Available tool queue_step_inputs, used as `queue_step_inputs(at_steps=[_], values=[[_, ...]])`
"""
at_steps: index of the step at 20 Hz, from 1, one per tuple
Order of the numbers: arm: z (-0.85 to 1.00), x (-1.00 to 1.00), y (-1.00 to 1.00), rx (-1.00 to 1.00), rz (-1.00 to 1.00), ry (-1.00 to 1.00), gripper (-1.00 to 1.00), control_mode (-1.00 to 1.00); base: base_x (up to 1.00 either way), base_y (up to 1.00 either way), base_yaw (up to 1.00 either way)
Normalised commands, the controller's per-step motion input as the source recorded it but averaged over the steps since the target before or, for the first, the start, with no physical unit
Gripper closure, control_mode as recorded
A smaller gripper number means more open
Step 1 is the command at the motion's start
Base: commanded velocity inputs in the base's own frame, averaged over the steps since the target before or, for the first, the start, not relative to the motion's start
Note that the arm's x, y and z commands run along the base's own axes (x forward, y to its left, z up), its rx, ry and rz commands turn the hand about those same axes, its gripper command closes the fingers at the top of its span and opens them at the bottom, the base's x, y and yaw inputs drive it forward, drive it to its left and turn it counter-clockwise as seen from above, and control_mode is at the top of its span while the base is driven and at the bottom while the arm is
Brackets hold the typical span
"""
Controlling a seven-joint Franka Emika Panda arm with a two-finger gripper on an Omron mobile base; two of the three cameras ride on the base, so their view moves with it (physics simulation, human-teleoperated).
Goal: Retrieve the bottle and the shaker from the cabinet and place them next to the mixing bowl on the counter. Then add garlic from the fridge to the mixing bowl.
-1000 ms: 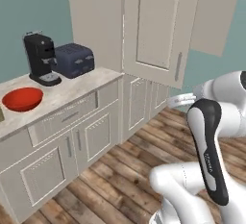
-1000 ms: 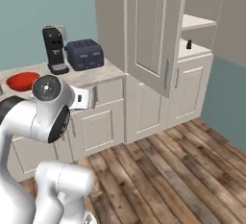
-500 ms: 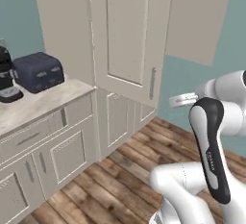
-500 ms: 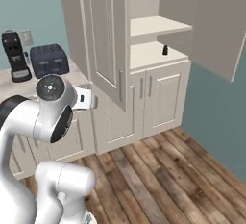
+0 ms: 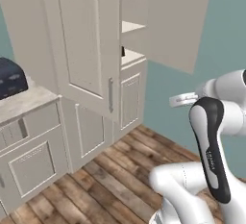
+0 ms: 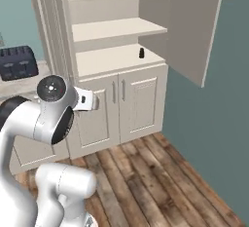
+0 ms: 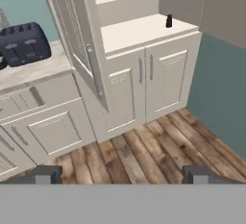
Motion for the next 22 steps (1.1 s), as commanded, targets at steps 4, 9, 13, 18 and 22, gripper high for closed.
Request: queue_step_inputs(at_steps=[4,9,13,18,22], values=[[0.00,0.00,0.00,0.00,0.00,0.00,-1.00,1.00,0.67,-1.00,0.27],[0.00,0.00,0.00,0.00,0.00,0.00,-1.00,1.00,1.00,-0.74,0.38],[0.00,0.00,0.00,0.00,0.00,0.00,-1.00,1.00,1.00,-0.63,0.51],[0.00,0.00,0.00,0.00,0.00,0.00,-1.00,1.00,0.86,-0.53,0.33],[0.00,0.00,0.00,0.00,0.00,0.00,-1.00,1.00,0.75,-0.04,0.10]])
